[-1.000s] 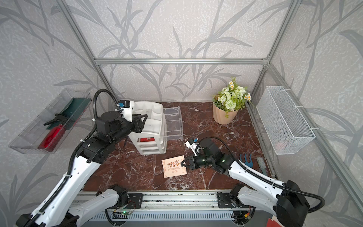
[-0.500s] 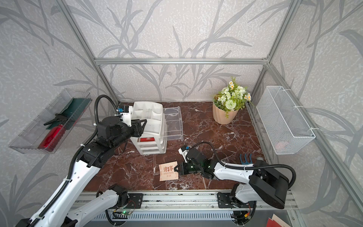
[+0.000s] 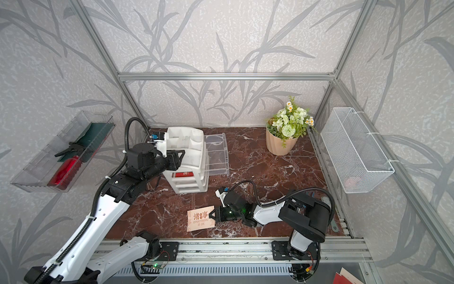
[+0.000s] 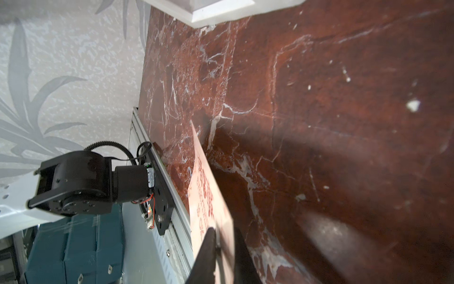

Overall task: Take the postcards out of the drawer
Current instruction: Place the postcard at the center of the board.

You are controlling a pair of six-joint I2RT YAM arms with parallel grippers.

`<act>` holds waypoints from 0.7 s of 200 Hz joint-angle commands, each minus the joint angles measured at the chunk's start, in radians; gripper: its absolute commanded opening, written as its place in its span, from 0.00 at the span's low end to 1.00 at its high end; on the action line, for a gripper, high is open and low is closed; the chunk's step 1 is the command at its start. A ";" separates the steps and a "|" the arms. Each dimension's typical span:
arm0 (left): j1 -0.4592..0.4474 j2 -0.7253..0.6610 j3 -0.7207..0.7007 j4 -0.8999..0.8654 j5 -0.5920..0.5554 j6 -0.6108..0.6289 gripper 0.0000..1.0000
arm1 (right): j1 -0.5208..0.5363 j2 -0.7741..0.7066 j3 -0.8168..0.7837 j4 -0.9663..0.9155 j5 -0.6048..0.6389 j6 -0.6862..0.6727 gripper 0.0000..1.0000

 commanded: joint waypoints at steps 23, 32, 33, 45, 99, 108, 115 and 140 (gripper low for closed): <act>0.044 0.016 0.048 -0.012 0.063 0.028 0.45 | 0.017 0.017 0.020 0.080 0.053 0.019 0.21; 0.054 0.019 0.050 -0.012 0.075 0.030 0.45 | 0.019 0.014 0.020 0.072 0.062 0.019 0.22; 0.055 0.020 0.050 -0.012 0.077 0.030 0.45 | 0.020 0.013 0.020 0.071 0.063 0.019 0.22; 0.067 0.026 0.052 -0.010 0.092 0.032 0.45 | 0.023 0.008 0.021 0.053 0.073 0.015 0.24; 0.092 0.038 0.063 -0.005 0.129 0.036 0.45 | 0.045 -0.004 0.017 -0.001 0.120 0.016 0.26; 0.094 0.038 0.062 -0.004 0.131 0.037 0.45 | 0.048 -0.005 0.015 -0.006 0.126 0.018 0.26; 0.095 0.036 0.062 -0.004 0.134 0.037 0.45 | 0.051 -0.005 0.012 -0.007 0.130 0.019 0.26; 0.099 0.034 0.063 -0.005 0.136 0.038 0.45 | 0.069 -0.012 0.002 -0.017 0.156 0.025 0.26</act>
